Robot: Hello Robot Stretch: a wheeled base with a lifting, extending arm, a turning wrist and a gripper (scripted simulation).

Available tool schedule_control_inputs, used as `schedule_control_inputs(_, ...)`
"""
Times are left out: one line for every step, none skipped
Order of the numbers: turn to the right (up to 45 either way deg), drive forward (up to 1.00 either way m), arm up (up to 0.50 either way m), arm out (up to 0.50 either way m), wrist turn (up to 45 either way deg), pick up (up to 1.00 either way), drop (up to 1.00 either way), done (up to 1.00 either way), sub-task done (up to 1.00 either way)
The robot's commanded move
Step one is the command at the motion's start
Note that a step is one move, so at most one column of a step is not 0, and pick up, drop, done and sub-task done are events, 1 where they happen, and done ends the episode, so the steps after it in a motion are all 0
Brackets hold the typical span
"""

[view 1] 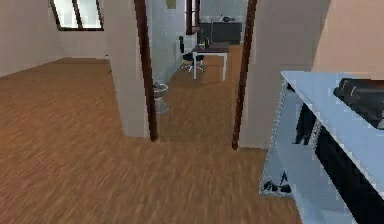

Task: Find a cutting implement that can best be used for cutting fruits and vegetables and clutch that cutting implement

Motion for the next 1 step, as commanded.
schedule_control_inputs(0.0, 0.10, 0.00, 0.00, 0.0, 0.00, 0.00, 0.00, 0.00)
